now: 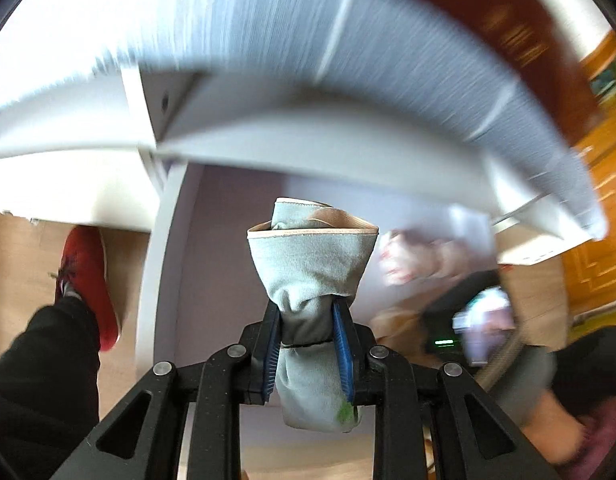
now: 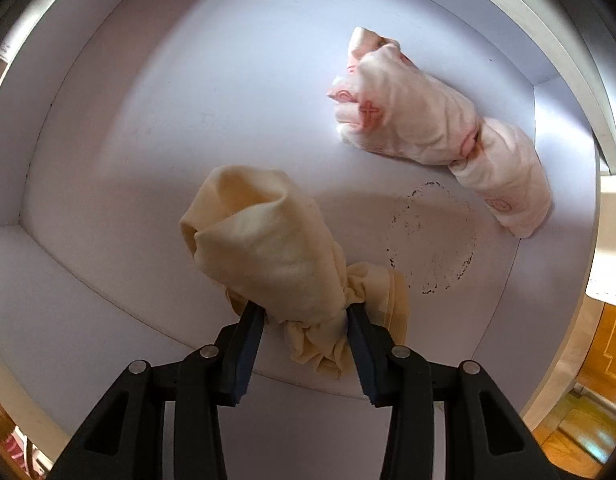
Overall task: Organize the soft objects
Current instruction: 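Lift the cream cloth with the right gripper while the left gripper carries the blue cloth toward the tray, then lower the pale blue cloth into the gold tray and open the left gripper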
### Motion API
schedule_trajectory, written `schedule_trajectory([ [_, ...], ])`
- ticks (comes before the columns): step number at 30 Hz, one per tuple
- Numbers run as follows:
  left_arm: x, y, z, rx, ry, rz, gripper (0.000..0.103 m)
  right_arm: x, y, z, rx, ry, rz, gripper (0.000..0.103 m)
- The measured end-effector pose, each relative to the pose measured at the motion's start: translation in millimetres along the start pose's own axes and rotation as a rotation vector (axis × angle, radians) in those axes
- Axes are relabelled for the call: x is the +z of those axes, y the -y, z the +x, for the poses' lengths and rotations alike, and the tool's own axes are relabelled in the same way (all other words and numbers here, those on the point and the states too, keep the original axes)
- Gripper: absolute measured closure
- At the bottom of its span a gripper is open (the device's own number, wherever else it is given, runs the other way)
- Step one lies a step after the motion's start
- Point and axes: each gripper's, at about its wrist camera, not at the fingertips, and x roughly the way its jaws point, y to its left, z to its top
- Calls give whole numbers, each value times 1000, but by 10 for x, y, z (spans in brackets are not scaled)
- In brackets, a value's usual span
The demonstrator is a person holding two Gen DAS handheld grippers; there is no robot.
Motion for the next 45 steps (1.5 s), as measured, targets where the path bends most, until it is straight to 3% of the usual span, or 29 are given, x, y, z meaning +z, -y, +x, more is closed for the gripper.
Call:
schedule_trajectory([
  [4,85,125,-686,-78,143,58,78,-28,-111,21,-7,-2,-19,54],
  [7,401,262,-1099,-126,241,92,78,-46,-168,28,-6,-1,-19,54],
  [10,779,513,-1281,-193,296,108,78,-56,-167,30,-6,1,-21,56],
  [14,1339,723,-1354,-230,312,79,78,-82,-211,30,-4,3,-23,57],
  [22,2415,864,-1096,-255,251,-83,78,-67,-84,-20,-5,0,-31,57],
  [28,2884,873,-659,-227,200,-158,78,-7,30,23,4,-6,-31,57],
  [35,3179,965,-131,-125,138,-134,77,56,123,77,6,-12,-29,57],
  [38,3196,952,-32,-116,146,-143,62,70,112,71,1,-15,-34,57],
  [42,3136,939,-98,-121,185,-132,55,91,127,67,7,-17,-26,57],
  [45,3003,927,-335,-129,260,-101,52,111,142,67,6,-17,-25,57],
])
